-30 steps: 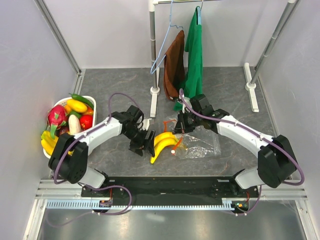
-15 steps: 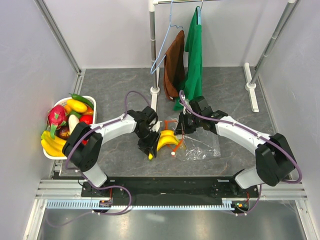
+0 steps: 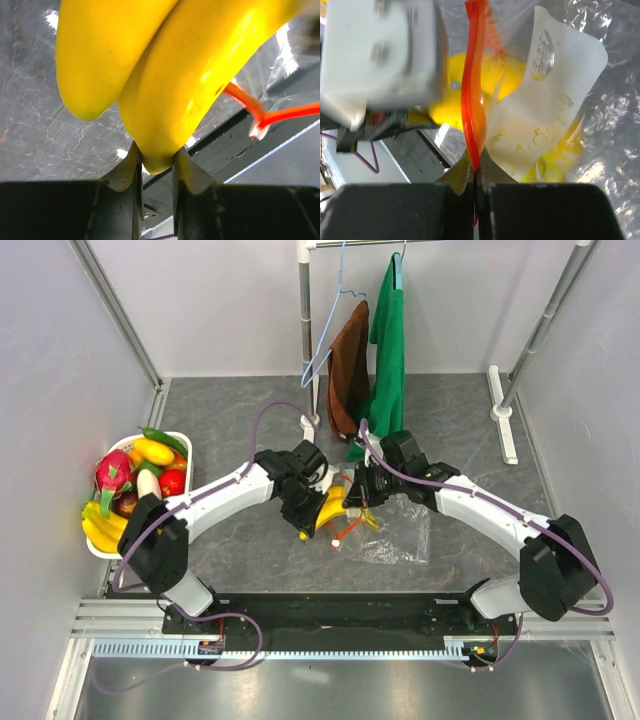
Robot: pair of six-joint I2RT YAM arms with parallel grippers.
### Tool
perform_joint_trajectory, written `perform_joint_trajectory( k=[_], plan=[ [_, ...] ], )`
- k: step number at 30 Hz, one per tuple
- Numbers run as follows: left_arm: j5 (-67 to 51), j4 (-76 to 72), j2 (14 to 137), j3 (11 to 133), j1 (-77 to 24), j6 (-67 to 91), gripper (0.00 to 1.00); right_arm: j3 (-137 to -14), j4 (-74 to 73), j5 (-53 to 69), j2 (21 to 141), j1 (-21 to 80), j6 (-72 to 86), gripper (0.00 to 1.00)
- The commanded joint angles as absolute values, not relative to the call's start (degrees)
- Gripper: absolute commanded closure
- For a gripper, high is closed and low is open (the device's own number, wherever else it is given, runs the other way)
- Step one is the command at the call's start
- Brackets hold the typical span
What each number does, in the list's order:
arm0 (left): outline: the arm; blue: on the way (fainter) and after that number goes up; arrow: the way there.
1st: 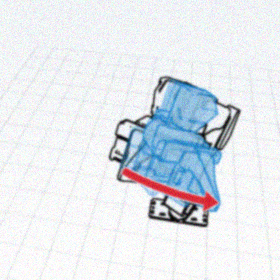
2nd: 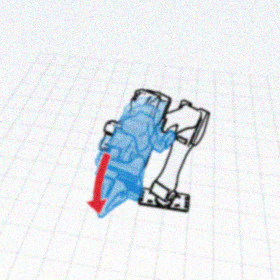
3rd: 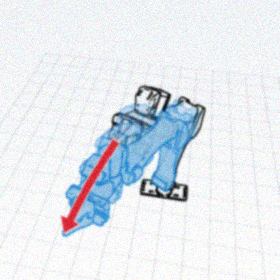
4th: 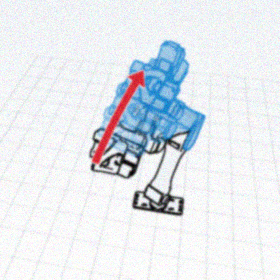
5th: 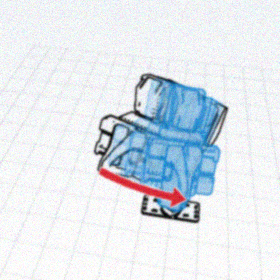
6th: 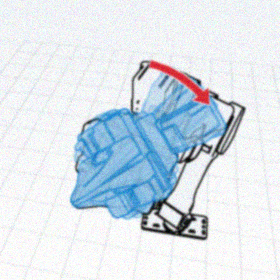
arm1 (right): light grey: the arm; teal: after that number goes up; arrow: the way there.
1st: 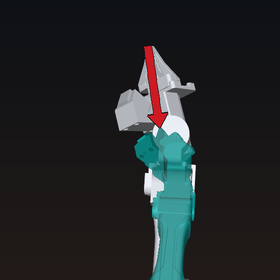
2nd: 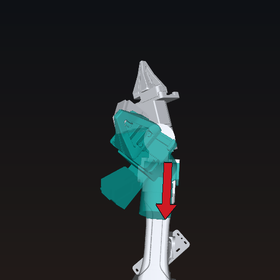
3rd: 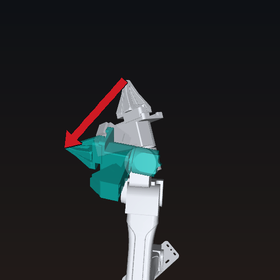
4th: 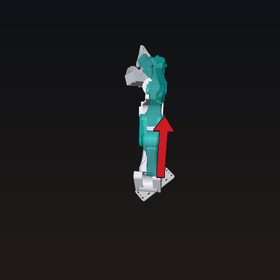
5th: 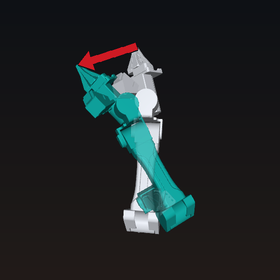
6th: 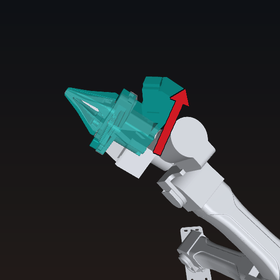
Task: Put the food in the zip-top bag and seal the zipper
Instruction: Place the fake fruit in the zipper food storage bag.
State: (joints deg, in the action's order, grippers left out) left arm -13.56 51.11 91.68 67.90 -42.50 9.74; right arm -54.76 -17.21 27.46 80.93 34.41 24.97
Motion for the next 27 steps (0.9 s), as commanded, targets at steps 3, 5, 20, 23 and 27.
perform_joint_trajectory(
  k=[3,5,20,23,27],
  plan=[
    [-7.04,55.2,84.47,71.81,-50.27,0.09,0.98,-56.16,-15.47,31.36,78.22,34.89,20.57,1.0],
    [-7.12,55.81,83.59,71.81,-50.62,-3.16,0.98,-56.42,-15.64,32.86,77.79,34.89,18.04,1.0],
    [-7.48,50.54,73.04,69.52,-52.47,-17.49,0.66,-50.36,-10.46,49.57,73.83,37.71,19.07,1.0],
    [-4.58,50.19,73.04,70.22,-52.47,-17.49,0.66,-50.19,-9.58,49.74,73.13,37.79,20.91,1.0],
    [-9.3,47.47,71.37,71.1,-52.47,-17.92,0.61,-49.22,-4.23,50.89,71.72,38.23,25.65,1.0]
  ],
)
